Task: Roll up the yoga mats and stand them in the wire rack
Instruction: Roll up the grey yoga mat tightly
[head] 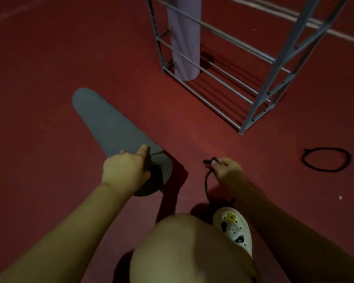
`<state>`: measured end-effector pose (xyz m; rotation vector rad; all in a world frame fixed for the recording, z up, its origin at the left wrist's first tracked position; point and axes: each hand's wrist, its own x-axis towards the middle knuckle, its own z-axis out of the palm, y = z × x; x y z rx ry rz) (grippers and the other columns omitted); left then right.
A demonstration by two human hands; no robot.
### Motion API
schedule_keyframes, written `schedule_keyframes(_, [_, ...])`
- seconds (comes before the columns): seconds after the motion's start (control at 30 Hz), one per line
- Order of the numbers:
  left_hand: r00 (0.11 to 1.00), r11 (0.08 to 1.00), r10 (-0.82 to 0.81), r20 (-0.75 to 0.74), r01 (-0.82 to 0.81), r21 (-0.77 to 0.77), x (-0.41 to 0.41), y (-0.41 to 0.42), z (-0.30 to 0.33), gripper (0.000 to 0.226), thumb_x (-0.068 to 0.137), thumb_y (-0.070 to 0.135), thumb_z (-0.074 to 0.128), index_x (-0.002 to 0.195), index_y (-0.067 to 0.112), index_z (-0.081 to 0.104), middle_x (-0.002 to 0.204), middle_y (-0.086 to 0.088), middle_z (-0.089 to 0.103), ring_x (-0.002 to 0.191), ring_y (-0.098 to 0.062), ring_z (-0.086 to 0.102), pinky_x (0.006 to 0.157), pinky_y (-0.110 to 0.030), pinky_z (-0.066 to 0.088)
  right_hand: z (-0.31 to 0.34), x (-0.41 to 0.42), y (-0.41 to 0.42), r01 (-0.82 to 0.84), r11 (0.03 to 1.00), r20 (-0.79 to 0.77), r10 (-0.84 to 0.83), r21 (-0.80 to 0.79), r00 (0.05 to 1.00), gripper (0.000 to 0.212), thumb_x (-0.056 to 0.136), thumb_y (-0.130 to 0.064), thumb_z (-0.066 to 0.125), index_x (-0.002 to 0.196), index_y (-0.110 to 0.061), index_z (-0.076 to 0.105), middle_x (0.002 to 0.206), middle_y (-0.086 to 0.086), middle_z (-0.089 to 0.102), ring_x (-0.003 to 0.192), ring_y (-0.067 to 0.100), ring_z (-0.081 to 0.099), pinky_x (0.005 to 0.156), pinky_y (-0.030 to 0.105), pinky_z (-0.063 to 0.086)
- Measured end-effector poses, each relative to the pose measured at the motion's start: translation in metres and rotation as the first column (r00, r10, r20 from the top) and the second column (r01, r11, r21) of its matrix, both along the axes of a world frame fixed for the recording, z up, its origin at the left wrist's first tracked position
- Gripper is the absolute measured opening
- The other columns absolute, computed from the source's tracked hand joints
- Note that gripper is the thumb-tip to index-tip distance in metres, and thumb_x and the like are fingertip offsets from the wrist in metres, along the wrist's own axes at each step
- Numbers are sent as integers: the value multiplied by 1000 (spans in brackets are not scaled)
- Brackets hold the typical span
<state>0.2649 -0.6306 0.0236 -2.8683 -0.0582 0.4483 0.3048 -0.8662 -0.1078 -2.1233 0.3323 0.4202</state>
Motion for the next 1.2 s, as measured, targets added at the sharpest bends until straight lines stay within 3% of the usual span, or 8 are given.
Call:
schedule_keyframes(0.13, [941, 942, 280, 190, -231, -244, -36, 34, 68, 67, 82, 42, 61, 143, 31, 35, 106, -12, 67, 97, -34, 62, 68, -33, 45, 90, -6, 25, -84, 986, 165, 60, 147, 984, 30, 90, -27, 63, 68, -7, 69, 57, 14, 52, 54, 12, 44, 47, 22, 29])
schedule_keyframes(0.27, [819, 842, 455, 349, -268, -468, -82, 56, 143, 57, 77, 36, 68, 132, 25, 54, 112, -8, 68, 103, -32, 61, 77, -36, 49, 200, -21, 70, -330, 837, 264, 231, 436, 936, 16, 92, -21, 60, 82, -14, 71, 54, -11, 57, 50, -3, 47, 47, 11, 30])
schedule_keyframes(0.4, [709, 767, 572, 412, -285, -575, -129, 75, 214, 46, 77, 33, 70, 121, 23, 64, 110, -1, 69, 96, -20, 62, 73, -28, 44, 286, -43, 104, -494, 610, 347, 352, 620, 869, 28, 93, -20, 54, 72, -20, 74, 86, -2, 69, 87, 11, 58, 75, 30, 40])
schedule_keyframes(0.57, [664, 695, 643, 382, -296, -655, -179, 78, 271, 31, 74, 32, 71, 104, 24, 72, 87, -2, 72, 79, -19, 68, 75, -40, 58, 350, -77, 128, -690, 435, 482, 500, 578, 719, 30, 93, -14, 52, 70, -16, 70, 99, -11, 70, 93, 5, 63, 86, 32, 43])
schedule_keyframes(0.7, [720, 688, 614, 323, -288, -666, -208, 66, 283, 34, 75, 29, 70, 108, 24, 70, 87, 0, 72, 79, -19, 69, 76, -38, 59, 381, -102, 139, -883, 400, 571, 677, 244, 465, 35, 91, -16, 54, 63, -22, 75, 95, -14, 71, 99, 4, 61, 99, 34, 42])
schedule_keyframes(0.87, [744, 739, 569, 349, -276, -615, -225, 64, 277, 56, 75, 36, 67, 130, 32, 54, 123, 1, 62, 106, -19, 60, 91, -36, 51, 430, -135, 149, -902, 324, 460, 872, -284, 168, 29, 85, -37, 43, 93, -40, 70, 114, -9, 67, 108, 9, 59, 103, 36, 42])
schedule_keyframes(1.03, [761, 749, 545, 351, -254, -612, -221, 68, 274, 87, 76, 38, 68, 148, 37, 18, 128, -4, 54, 98, -21, 60, 87, -38, 52, 458, -144, 160, -698, 143, 239, 970, -702, -42, 38, 97, -29, 41, 132, -37, 54, 134, -7, 55, 116, 13, 51, 100, 30, 39])
schedule_keyframes(1.2, [805, 747, 493, 329, -199, -634, -213, 70, 275, 93, 78, 37, 69, 147, 48, 7, 102, -5, 63, 86, -21, 63, 82, -43, 53, 461, -138, 179, -444, -50, 16, 990, -895, -143, 66, 82, -39, 68, 141, -30, 42, 99, -14, 51, 89, 7, 45, 81, 24, 40])
